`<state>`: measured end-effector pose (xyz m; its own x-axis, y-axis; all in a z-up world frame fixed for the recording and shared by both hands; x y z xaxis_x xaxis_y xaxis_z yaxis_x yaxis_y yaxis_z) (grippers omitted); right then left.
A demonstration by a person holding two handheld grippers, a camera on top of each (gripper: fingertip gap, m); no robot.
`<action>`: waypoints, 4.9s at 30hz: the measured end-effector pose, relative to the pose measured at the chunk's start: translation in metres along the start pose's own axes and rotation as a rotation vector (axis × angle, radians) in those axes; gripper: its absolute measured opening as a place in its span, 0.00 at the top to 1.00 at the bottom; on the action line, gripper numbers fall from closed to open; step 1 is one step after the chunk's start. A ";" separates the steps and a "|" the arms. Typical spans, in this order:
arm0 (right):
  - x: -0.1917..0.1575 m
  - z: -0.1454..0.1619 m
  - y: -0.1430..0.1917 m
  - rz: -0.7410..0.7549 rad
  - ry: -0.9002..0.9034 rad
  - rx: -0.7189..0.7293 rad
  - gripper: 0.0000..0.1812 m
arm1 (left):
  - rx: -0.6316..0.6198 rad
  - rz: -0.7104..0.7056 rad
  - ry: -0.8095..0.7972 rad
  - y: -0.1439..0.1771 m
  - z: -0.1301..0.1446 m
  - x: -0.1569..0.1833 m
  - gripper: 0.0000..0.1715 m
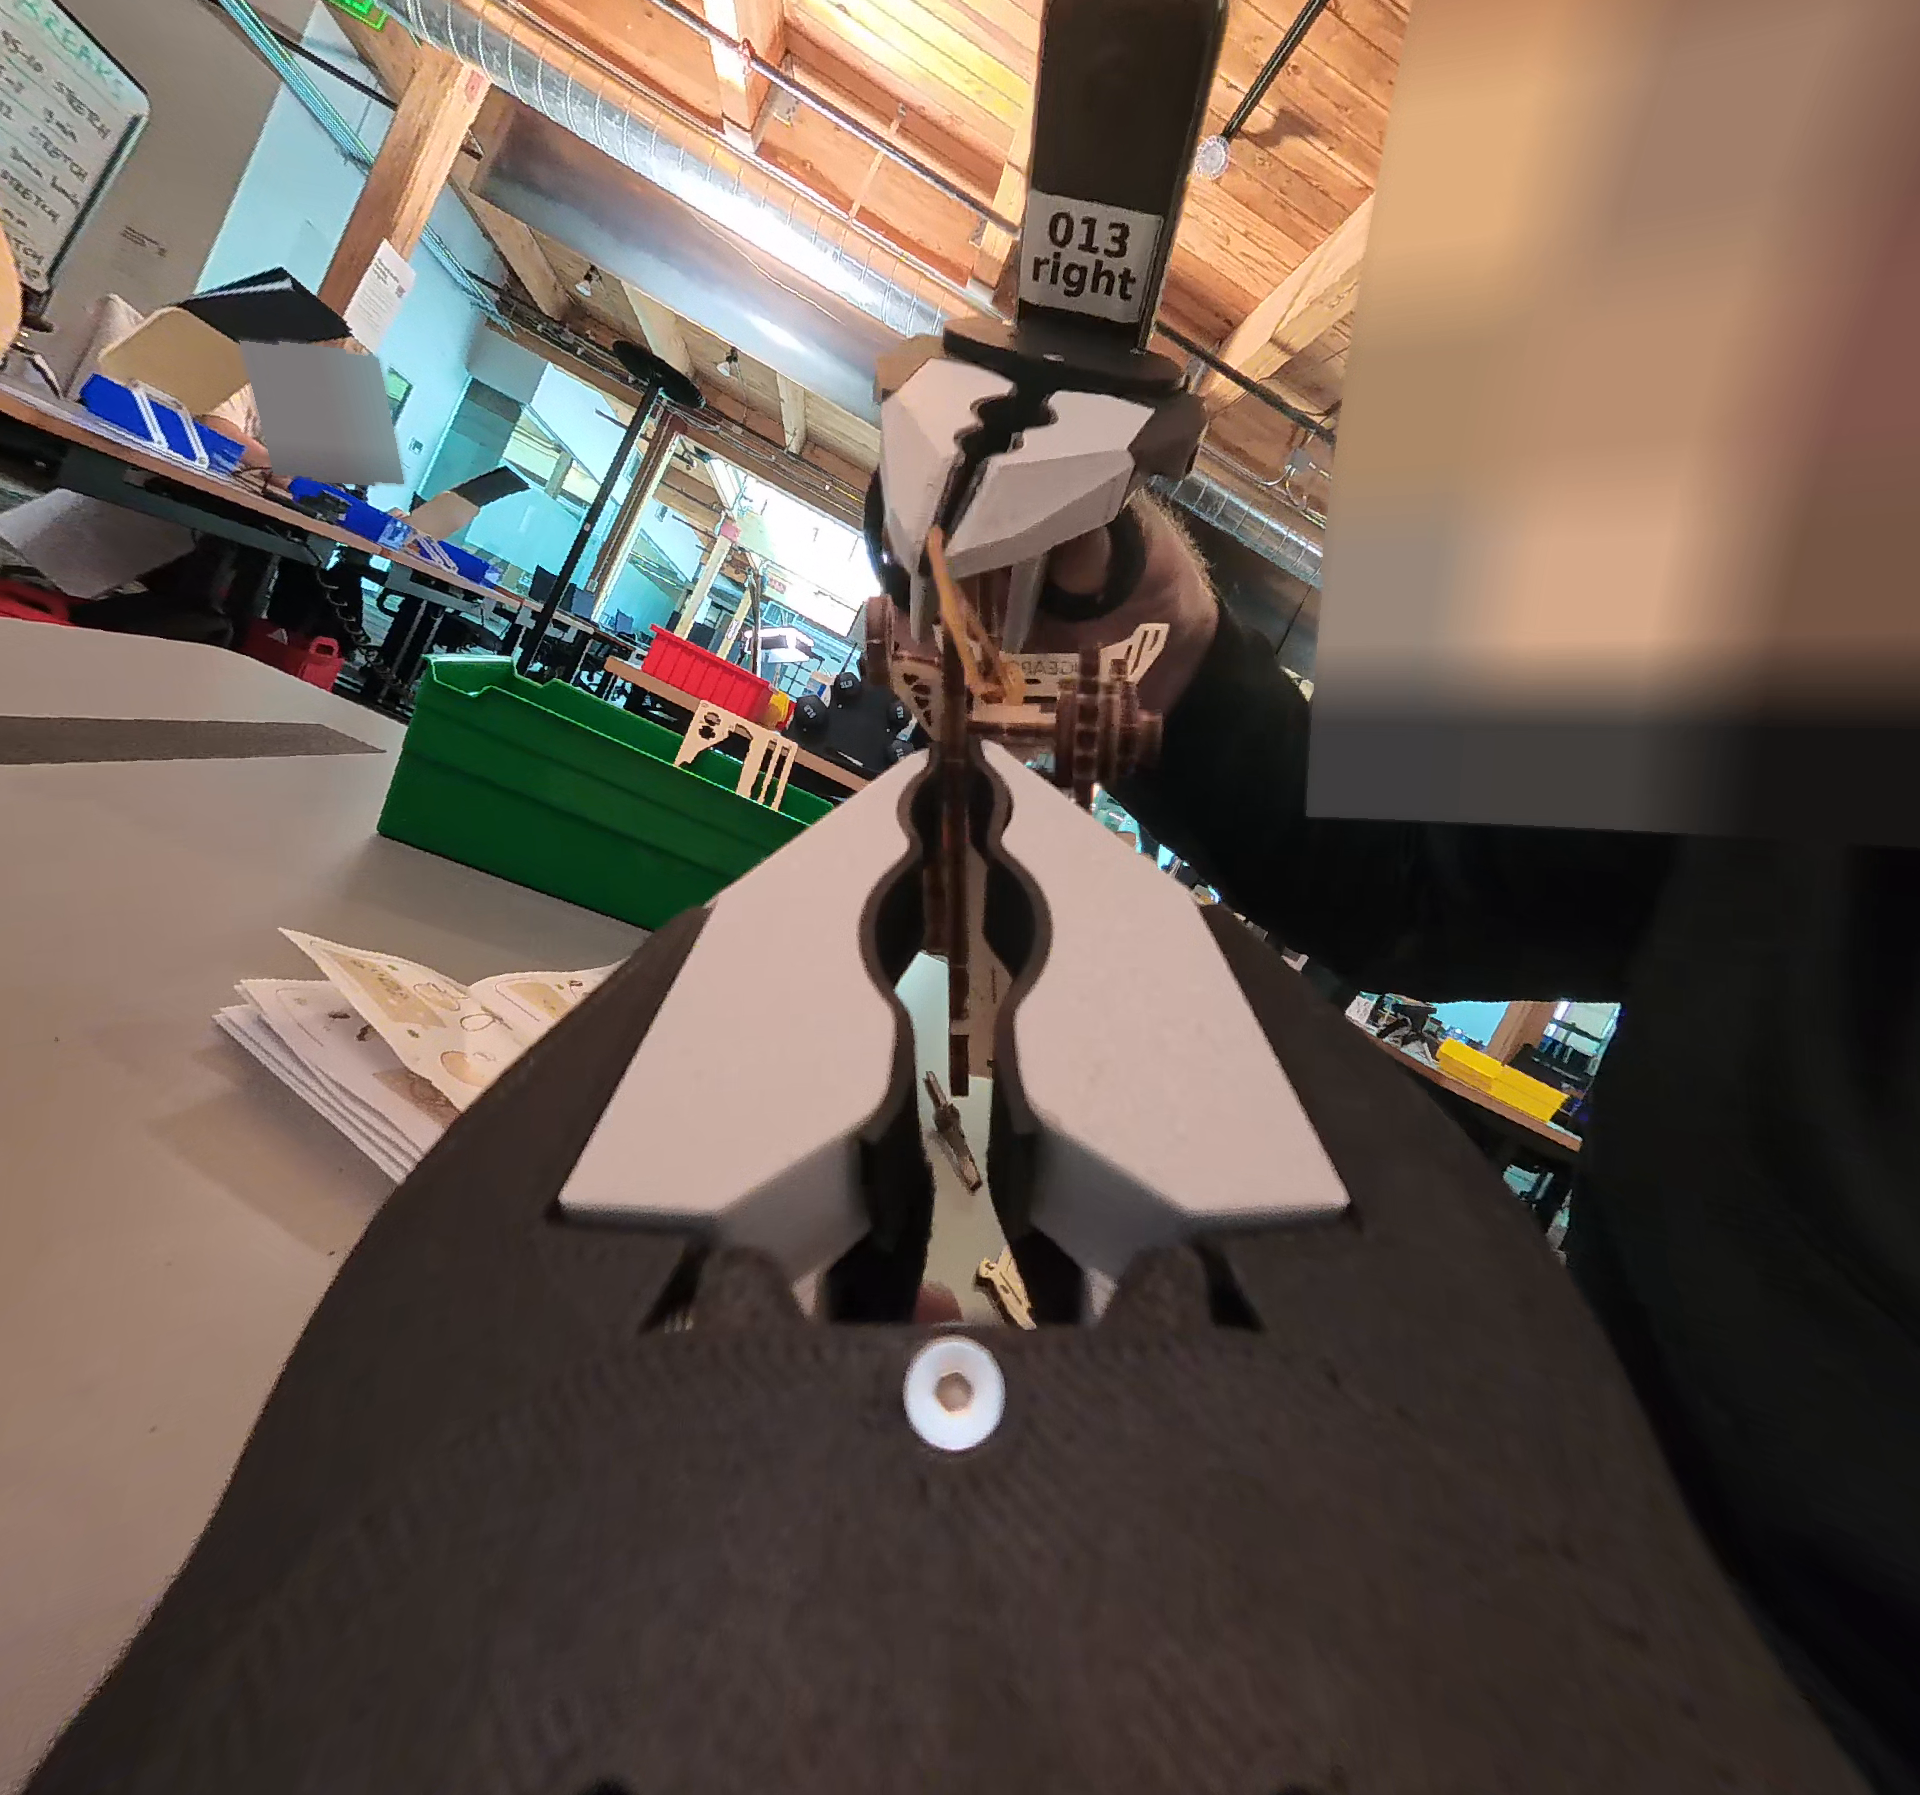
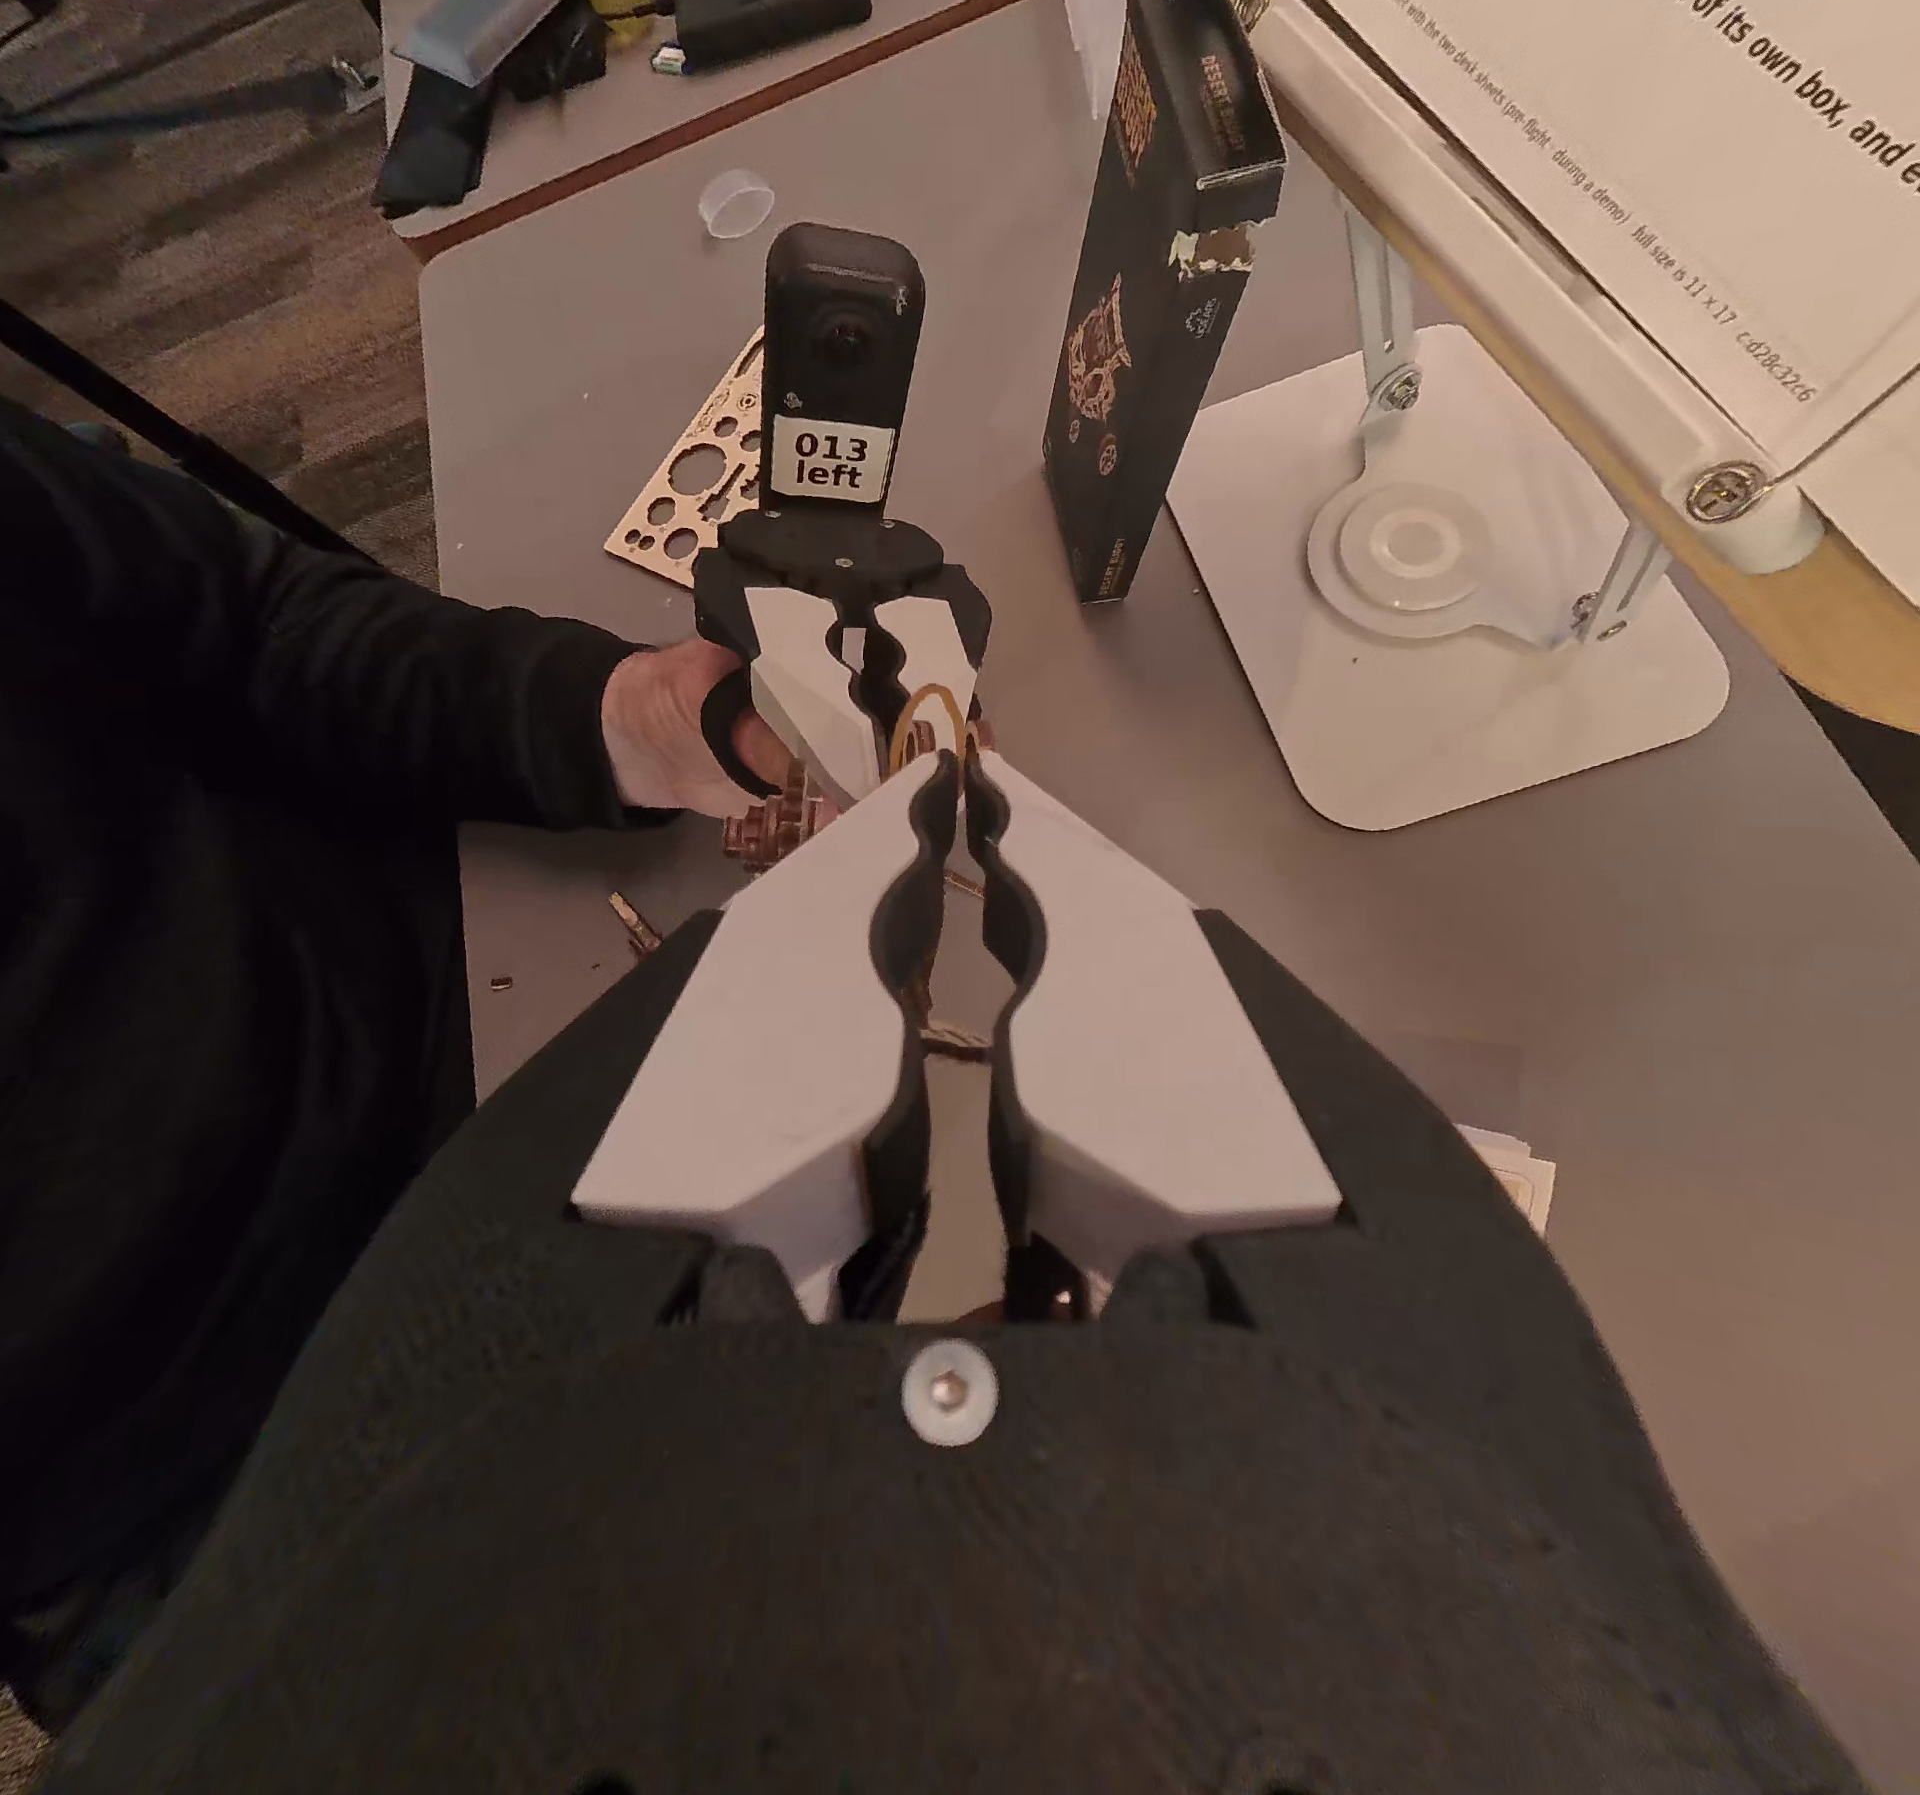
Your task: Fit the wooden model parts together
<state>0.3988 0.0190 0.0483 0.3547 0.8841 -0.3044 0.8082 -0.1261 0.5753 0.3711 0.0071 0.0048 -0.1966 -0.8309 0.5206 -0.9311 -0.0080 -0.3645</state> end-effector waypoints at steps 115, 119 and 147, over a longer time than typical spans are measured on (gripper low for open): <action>-0.048 -0.058 0.013 0.535 0.190 0.354 1.00 | 0.183 -0.076 0.263 0.001 -0.011 -0.011 1.00; -0.034 -0.064 0.015 0.581 0.213 0.342 1.00 | 0.173 -0.073 0.286 -0.001 -0.007 -0.010 1.00; -0.026 -0.026 0.011 0.809 0.393 0.095 1.00 | 0.158 -0.015 0.422 -0.010 0.006 -0.004 1.00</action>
<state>0.3864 0.0067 0.0822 0.6592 0.5967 0.4576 0.4233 -0.7975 0.4300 0.3833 0.0075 0.0020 -0.3220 -0.5306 0.7841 -0.8828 -0.1309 -0.4511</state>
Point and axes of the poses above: each gripper's, where its closed fingertips meet, y back along the fingers, z out of its underside, x = y × z across the jaws, the point moved 2 cm from there along y, back along the fingers, and after that the axes turned 11 degrees about -z, right-handed, at the moved point
